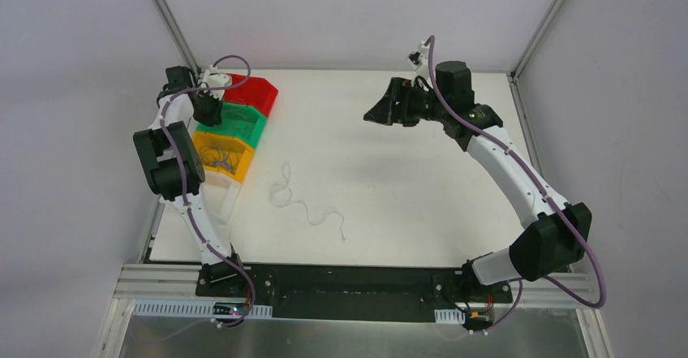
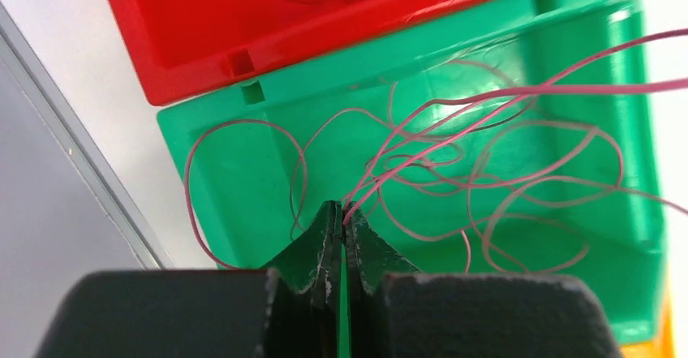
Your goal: Untangle the cables
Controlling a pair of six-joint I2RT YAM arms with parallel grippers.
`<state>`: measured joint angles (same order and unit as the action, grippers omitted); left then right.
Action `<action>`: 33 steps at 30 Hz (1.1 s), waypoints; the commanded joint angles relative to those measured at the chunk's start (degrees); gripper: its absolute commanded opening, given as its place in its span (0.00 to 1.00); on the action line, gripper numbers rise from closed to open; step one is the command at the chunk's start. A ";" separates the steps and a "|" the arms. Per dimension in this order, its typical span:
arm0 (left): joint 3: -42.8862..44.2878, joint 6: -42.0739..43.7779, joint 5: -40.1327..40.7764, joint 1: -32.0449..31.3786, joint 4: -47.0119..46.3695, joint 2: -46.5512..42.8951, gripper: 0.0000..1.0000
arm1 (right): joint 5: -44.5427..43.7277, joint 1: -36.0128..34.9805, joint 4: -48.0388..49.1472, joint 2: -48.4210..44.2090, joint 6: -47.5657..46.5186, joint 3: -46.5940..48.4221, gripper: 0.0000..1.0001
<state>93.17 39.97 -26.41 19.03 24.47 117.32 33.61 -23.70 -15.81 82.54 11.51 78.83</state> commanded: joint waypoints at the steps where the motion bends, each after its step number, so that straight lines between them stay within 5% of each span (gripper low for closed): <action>1: 0.43 9.27 5.46 -0.83 -0.70 2.08 0.00 | -0.53 0.25 -1.38 -1.07 -0.88 1.69 0.77; 9: -1.33 21.24 13.06 -4.13 -1.09 3.45 0.05 | -0.77 0.26 -1.91 -0.90 -0.60 1.84 0.77; 15: -0.85 18.73 11.90 -5.20 -1.18 0.41 0.37 | -0.90 0.28 -2.03 -1.16 -0.74 2.01 0.77; 25: -1.34 18.31 9.74 -5.94 2.34 -7.57 0.52 | -0.55 0.25 -1.96 -2.57 -2.17 1.21 0.77; 33: 4.66 17.04 5.84 -5.99 15.59 -13.76 0.73 | 1.03 1.40 -2.85 -3.42 -3.98 0.38 0.77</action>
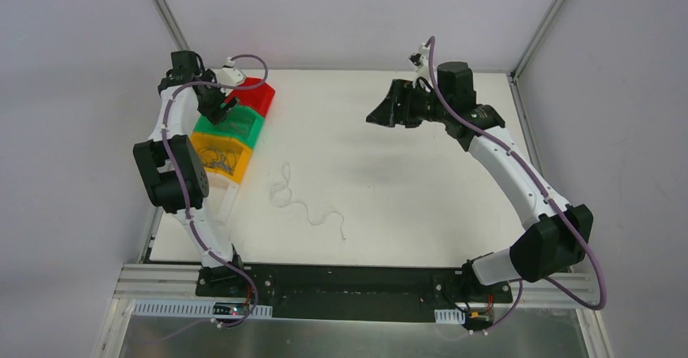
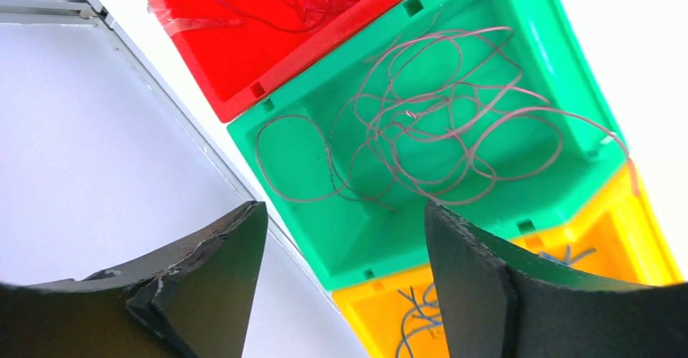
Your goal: Untangle the cables
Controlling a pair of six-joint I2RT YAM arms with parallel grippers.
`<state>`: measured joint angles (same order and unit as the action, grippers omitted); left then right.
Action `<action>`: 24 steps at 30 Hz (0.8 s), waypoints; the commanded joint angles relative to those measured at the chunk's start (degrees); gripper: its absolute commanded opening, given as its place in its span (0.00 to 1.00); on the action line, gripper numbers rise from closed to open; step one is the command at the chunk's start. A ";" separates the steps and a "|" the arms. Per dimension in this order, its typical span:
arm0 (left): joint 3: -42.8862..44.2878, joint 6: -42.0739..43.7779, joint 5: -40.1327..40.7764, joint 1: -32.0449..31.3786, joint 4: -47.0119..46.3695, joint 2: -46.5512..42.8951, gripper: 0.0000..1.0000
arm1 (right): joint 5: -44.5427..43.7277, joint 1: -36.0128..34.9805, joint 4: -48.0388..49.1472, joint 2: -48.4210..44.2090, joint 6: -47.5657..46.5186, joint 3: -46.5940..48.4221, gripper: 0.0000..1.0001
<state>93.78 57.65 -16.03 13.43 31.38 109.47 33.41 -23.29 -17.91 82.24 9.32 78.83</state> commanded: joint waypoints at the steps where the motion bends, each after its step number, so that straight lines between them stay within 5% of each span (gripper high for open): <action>1: 5.41 -1.08 -6.01 -0.54 10.81 -6.93 0.74 | 1.54 1.22 -0.91 -3.08 -2.01 0.25 0.77; 5: 6.27 -0.94 -15.06 -4.03 24.04 -12.40 0.77 | 2.46 2.96 -2.57 -3.31 -3.42 -0.08 0.78; 9: -6.67 -0.27 -19.05 -13.89 30.32 -21.01 0.79 | 4.10 6.77 -5.34 -3.46 -5.60 -1.38 0.78; 13: -17.99 -11.73 -19.33 -23.42 26.44 -24.95 0.84 | 5.86 11.75 -9.45 -3.93 -8.55 -2.88 0.78; 17: -25.03 -25.58 -16.41 -25.78 18.28 -26.04 0.86 | 6.58 14.81 -11.51 -6.00 -10.75 -4.99 0.78; 24: -34.65 -30.43 -3.94 -27.27 9.28 -25.73 0.88 | 7.57 16.19 -10.75 -9.18 -9.50 -9.84 0.78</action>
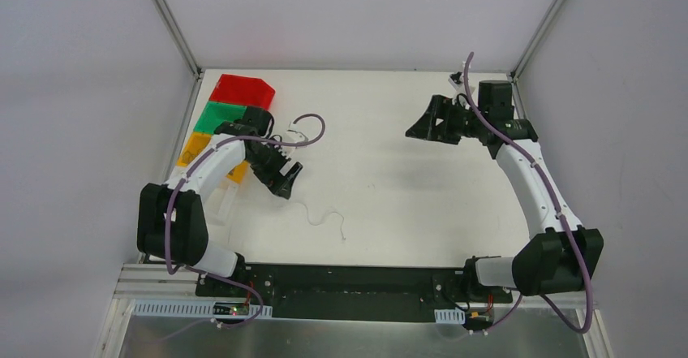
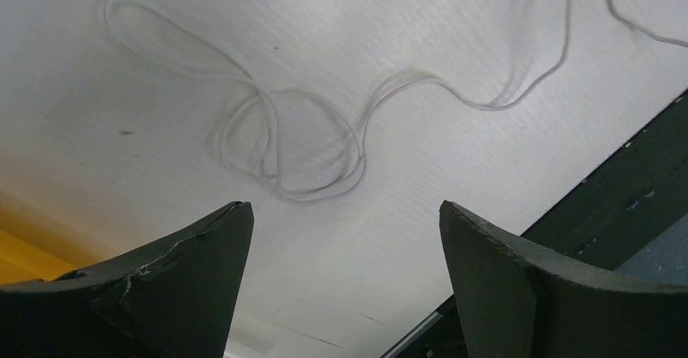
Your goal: Untangle the cables
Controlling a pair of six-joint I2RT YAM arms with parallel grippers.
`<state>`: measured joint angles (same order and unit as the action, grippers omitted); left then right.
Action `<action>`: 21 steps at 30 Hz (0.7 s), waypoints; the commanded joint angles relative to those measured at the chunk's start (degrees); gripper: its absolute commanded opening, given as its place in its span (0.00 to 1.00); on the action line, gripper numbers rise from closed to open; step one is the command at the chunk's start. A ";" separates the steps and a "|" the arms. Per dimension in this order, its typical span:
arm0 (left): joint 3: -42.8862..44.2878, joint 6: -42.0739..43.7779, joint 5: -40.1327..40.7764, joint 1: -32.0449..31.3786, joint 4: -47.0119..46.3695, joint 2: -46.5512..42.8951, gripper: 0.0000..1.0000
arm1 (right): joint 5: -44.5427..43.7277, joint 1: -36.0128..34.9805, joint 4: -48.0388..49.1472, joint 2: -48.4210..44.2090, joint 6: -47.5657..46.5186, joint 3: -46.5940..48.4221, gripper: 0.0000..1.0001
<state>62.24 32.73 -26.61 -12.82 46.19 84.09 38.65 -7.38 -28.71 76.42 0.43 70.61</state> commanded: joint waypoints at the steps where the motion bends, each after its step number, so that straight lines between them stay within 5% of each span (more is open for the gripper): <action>1: -4.10 -5.84 7.93 -1.59 -6.43 -0.03 0.89 | 2.26 0.29 0.32 -3.65 -0.55 -2.14 0.78; 13: -9.56 -7.17 17.53 -11.46 -14.82 9.84 0.76 | 0.26 0.86 -0.22 -6.12 -0.58 -4.39 0.78; 16: -9.14 -7.98 23.51 -15.01 -15.78 11.92 0.61 | -0.11 1.14 -0.71 -6.59 -0.74 -4.68 0.78; 21: -7.11 -8.29 23.16 -16.49 -11.81 11.79 0.03 | -0.15 1.42 -1.41 -6.57 -1.67 -4.35 0.77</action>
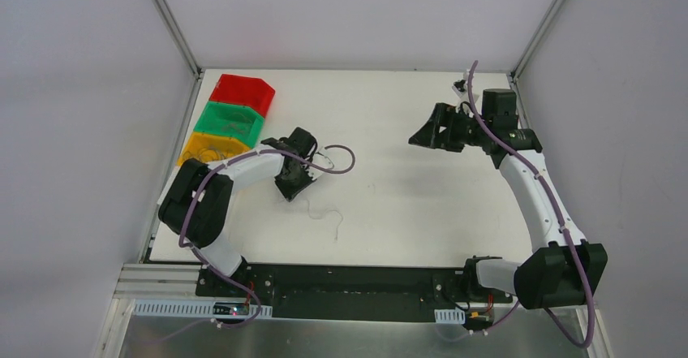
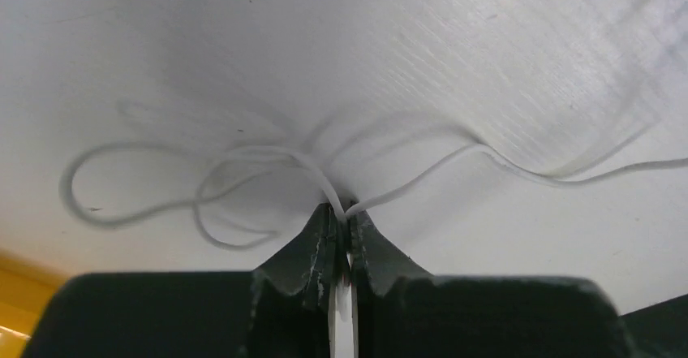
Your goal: Untangle the cables
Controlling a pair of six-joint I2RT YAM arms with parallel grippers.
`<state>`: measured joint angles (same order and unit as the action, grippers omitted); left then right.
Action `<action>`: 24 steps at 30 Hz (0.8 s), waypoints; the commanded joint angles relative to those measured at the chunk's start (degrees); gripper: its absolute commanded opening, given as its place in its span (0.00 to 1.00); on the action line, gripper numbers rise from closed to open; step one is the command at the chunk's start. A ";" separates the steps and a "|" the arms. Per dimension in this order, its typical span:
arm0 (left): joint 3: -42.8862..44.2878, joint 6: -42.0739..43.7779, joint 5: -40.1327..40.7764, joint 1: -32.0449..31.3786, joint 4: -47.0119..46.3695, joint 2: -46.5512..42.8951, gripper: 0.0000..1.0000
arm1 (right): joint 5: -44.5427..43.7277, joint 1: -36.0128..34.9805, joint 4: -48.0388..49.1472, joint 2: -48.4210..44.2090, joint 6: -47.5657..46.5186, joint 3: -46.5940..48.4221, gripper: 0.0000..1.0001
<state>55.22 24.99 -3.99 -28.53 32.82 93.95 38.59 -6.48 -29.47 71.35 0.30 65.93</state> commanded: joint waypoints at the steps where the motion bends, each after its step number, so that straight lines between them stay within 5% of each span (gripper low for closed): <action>1: 0.72 -0.81 -0.90 -0.57 2.88 0.82 0.00 | -0.09 0.59 -0.68 -1.42 -1.73 0.46 0.77; 5: 7.71 -3.48 -16.16 5.04 10.87 -6.09 0.00 | 0.36 0.68 -0.69 -0.77 -2.26 1.31 0.76; 12: 22.41 2.12 -31.55 18.78 26.12 -18.76 0.00 | 2.11 0.65 1.81 1.04 -1.12 1.10 0.75; 16: 34.56 8.24 -33.70 26.69 38.36 -18.25 0.00 | 3.37 0.66 3.37 2.06 -0.39 0.97 0.74; 24: 55.70 7.20 -37.92 50.04 52.31 -10.49 0.00 | 5.21 0.57 6.01 3.37 1.53 1.14 0.73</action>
<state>104.81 29.95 -37.67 14.90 73.43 80.53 41.36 -6.20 -26.59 74.22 0.67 65.93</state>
